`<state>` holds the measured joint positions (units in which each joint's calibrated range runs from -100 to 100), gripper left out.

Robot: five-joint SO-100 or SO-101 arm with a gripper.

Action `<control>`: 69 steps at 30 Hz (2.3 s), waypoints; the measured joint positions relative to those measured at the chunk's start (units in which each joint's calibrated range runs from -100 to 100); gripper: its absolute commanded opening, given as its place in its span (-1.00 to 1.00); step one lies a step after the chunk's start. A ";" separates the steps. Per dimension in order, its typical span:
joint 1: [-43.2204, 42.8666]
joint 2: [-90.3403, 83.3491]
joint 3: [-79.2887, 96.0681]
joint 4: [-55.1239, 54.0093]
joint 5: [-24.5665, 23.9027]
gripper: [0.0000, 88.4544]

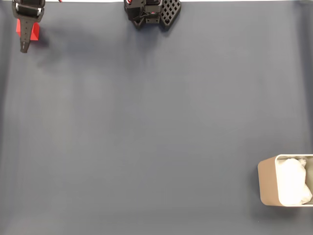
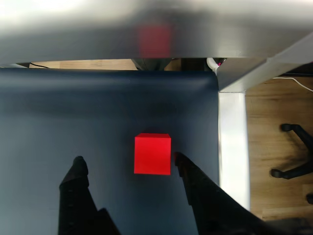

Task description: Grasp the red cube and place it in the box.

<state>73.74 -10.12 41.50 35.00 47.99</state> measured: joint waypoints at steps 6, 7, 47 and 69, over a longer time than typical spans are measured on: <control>0.00 -0.09 1.72 -0.72 -0.24 -0.07; 0.00 -0.17 2.08 -0.80 -0.24 -0.07; -2.08 -0.43 3.62 -6.76 -1.32 -0.11; -2.08 -0.17 6.96 -11.14 -0.05 -0.22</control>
<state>71.66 -10.29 48.46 23.87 47.94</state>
